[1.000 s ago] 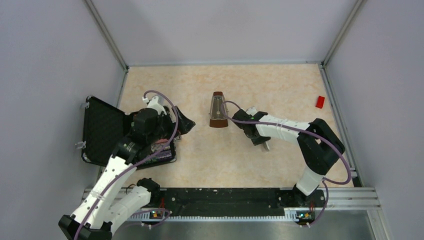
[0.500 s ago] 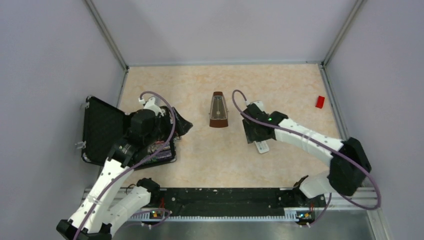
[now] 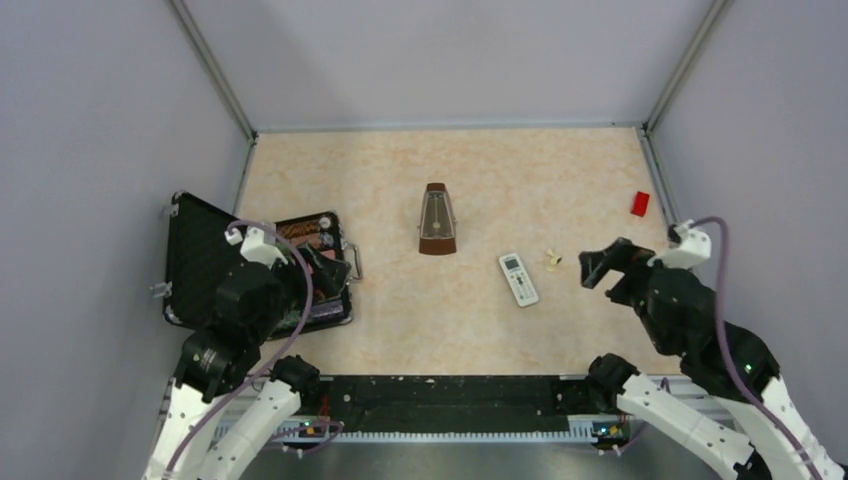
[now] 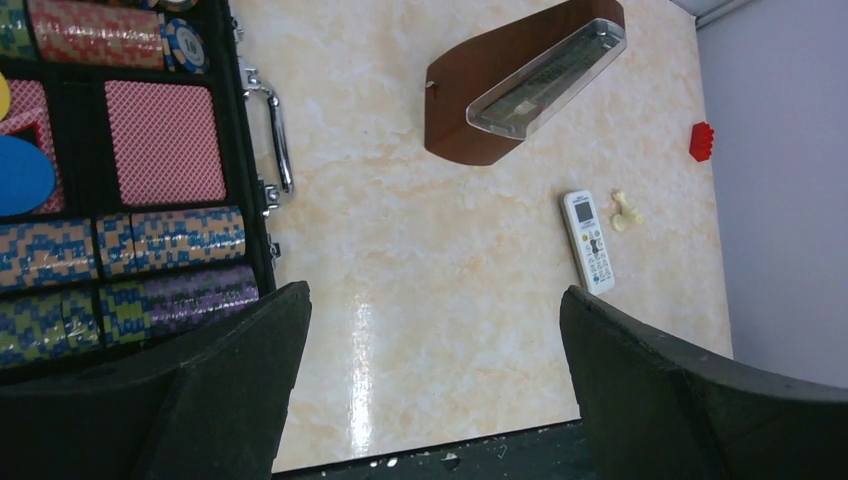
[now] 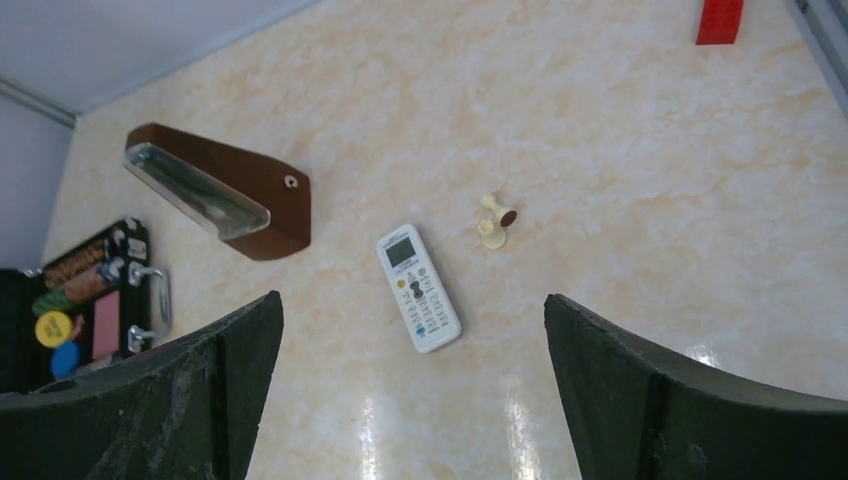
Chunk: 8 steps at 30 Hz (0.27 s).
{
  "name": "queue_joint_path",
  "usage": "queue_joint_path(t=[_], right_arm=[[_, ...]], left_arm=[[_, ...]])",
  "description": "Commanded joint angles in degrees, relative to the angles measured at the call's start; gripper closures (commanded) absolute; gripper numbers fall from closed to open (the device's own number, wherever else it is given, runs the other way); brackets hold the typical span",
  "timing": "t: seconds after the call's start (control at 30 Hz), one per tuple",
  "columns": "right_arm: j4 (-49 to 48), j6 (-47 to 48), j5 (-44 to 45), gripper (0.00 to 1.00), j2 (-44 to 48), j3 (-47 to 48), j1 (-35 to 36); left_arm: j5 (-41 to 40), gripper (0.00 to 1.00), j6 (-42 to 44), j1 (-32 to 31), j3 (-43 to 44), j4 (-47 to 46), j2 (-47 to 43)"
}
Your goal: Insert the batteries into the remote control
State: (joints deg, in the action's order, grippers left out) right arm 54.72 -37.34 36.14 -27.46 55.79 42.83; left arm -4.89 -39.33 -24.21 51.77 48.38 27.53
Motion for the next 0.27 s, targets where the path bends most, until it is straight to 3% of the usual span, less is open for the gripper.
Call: queue_joint_path(t=[0.0,0.23], right_arm=[[6.1,-5.1,5.7,0.01,6.0,1.4,-0.5],[6.4,-6.7,5.8,0.01,12.5,0.2,-0.5]], left_arm=[[-3.4,0.01,-1.0,0.1,-1.0,2.9,-3.2],[-5.0,0.01,-0.6,0.1,-2.3,3.0,-6.7]])
